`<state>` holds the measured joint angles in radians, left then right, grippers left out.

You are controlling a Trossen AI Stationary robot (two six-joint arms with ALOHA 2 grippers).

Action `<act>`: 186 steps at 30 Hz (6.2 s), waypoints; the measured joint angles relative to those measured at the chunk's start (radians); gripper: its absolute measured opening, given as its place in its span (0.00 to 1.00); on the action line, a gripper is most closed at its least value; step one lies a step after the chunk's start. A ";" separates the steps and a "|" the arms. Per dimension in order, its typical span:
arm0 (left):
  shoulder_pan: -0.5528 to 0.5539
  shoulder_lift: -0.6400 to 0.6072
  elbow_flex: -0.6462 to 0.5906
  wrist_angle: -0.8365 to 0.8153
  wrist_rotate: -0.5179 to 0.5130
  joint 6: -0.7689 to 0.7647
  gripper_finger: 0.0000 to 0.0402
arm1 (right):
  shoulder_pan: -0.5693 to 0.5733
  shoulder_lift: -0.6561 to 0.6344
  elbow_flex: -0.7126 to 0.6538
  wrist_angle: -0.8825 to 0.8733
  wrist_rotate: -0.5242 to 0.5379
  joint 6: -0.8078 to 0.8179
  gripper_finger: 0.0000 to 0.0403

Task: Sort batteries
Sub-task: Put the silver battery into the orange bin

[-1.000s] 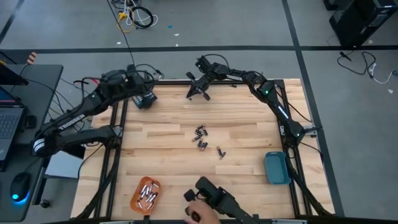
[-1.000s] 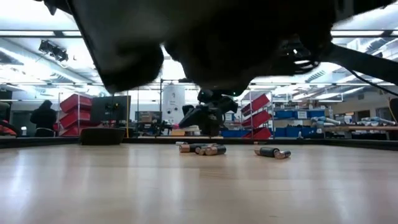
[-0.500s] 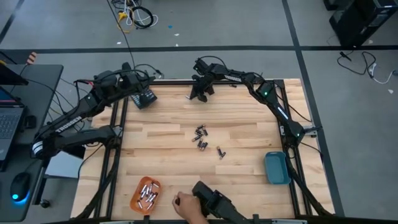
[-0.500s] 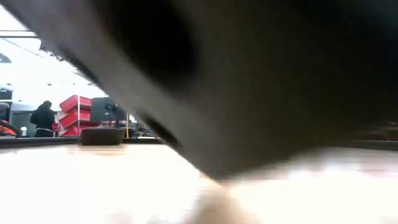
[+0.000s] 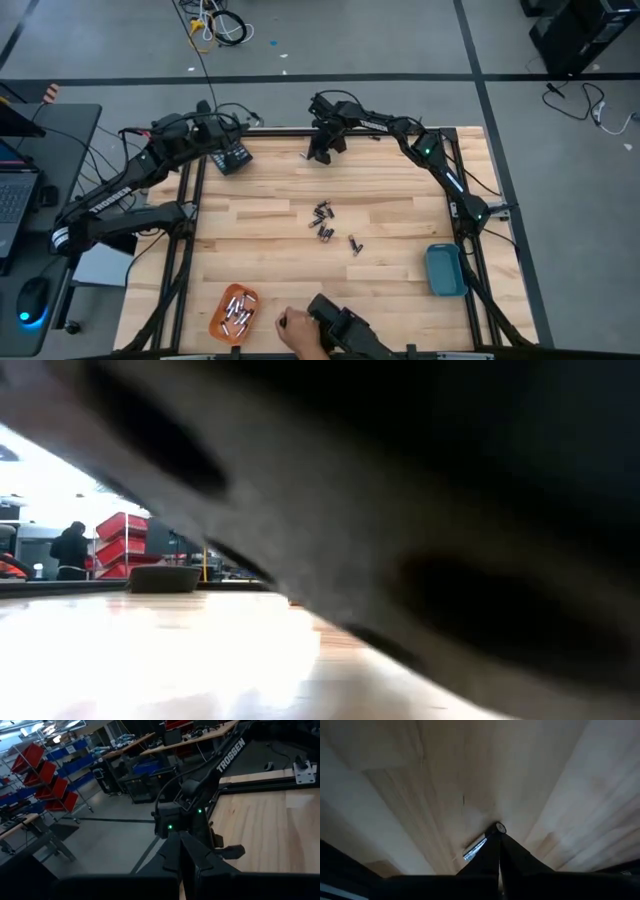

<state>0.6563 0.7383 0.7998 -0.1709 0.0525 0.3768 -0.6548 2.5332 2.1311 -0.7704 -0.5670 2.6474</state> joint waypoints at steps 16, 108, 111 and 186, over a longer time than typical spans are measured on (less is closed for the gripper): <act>0.000 0.000 0.000 -0.009 0.000 -0.002 0.00 | 0.019 0.002 0.115 0.058 -0.176 -0.263 0.00; 0.199 1.128 0.502 -0.485 -0.116 -0.382 0.36 | 0.275 -0.607 0.150 -0.801 0.069 -1.522 0.01; 0.199 1.128 0.488 -0.465 -0.119 -0.386 0.36 | 0.275 -0.607 0.150 -0.801 0.069 -1.522 0.00; 0.149 1.154 0.456 -0.450 -0.273 -0.466 0.36 | 0.275 -0.607 0.150 -0.801 0.088 -1.498 0.00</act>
<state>0.8051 1.8923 1.2560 -0.6208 -0.2202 -0.0895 -0.3798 1.9263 2.2814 -1.5711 -0.4789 1.1490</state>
